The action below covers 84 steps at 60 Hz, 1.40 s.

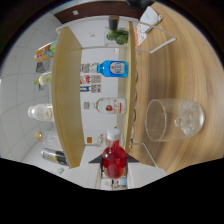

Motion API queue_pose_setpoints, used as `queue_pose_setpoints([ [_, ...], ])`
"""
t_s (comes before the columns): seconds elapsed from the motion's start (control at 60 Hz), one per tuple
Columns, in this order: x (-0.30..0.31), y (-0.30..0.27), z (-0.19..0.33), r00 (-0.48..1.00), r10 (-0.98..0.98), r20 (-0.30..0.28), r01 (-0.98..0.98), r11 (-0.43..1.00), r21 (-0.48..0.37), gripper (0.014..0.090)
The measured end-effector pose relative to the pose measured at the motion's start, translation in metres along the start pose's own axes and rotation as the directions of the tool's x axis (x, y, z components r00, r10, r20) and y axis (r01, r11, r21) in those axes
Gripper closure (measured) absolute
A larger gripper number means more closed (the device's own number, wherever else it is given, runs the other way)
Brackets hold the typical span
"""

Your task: Make me a cup of Vodka Sunrise.

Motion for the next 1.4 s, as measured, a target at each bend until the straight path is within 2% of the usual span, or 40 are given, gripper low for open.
queue_pose_setpoints([
  [0.2,-0.011,-0.01,-0.001,0.909,0.398,0.122,-0.399,0.917,-0.017,0.0706],
  [0.317,-0.019,-0.021,-0.004,0.814,0.547,0.196,-0.553,0.833,-0.031,0.0707],
  [0.517,-0.018,-0.022,-0.003,0.782,0.588,0.204,-0.596,0.803,-0.03,0.0705],
  [0.683,-0.025,-0.017,-0.005,0.886,0.429,0.173,-0.437,0.899,0.009,0.0706],
  [0.783,-0.038,-0.009,-0.008,0.977,0.176,0.122,-0.183,0.982,0.047,0.0705],
  [0.867,-0.051,0.002,-0.008,0.991,-0.12,0.063,0.115,0.99,0.078,0.0704],
  [0.967,-0.064,0.023,-0.004,0.9,-0.437,0.003,0.435,0.897,0.085,0.0702],
  [1.083,-0.048,0.049,0.007,0.689,-0.718,-0.095,0.724,0.687,0.061,0.0703],
  [1.217,0.011,0.075,0.027,0.395,-0.898,-0.193,0.909,0.412,-0.061,0.0706],
  [1.267,0.041,0.081,0.034,0.298,-0.93,-0.216,0.934,0.331,-0.136,0.0706],
  [1.4,0.112,0.095,0.045,0.14,-0.954,-0.266,0.93,0.219,-0.295,0.0705],
])
